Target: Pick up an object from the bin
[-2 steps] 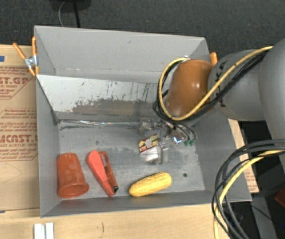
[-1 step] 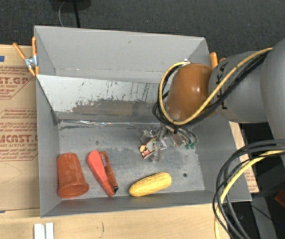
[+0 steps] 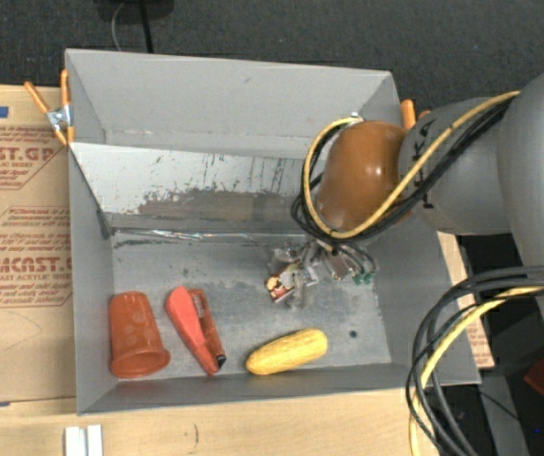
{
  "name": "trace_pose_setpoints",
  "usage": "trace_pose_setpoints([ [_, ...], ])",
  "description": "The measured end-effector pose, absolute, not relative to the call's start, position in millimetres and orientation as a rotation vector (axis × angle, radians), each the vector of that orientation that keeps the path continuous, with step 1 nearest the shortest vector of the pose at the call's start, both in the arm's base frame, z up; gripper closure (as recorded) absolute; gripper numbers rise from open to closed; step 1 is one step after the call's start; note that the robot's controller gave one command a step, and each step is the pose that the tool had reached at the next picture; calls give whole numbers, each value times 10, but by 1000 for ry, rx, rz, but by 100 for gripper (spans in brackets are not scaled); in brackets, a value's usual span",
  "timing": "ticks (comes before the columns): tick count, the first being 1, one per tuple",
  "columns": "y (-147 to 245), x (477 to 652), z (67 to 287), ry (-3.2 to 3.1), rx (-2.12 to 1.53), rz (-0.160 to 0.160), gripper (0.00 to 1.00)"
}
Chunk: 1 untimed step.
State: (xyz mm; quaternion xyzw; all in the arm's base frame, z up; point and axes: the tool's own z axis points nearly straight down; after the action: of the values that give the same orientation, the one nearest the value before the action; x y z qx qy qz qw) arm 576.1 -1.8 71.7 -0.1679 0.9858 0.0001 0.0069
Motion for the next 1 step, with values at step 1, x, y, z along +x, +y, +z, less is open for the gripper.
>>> trace_pose_setpoints([
  [1,-18,5761,724,3083,-525,1,100],
])
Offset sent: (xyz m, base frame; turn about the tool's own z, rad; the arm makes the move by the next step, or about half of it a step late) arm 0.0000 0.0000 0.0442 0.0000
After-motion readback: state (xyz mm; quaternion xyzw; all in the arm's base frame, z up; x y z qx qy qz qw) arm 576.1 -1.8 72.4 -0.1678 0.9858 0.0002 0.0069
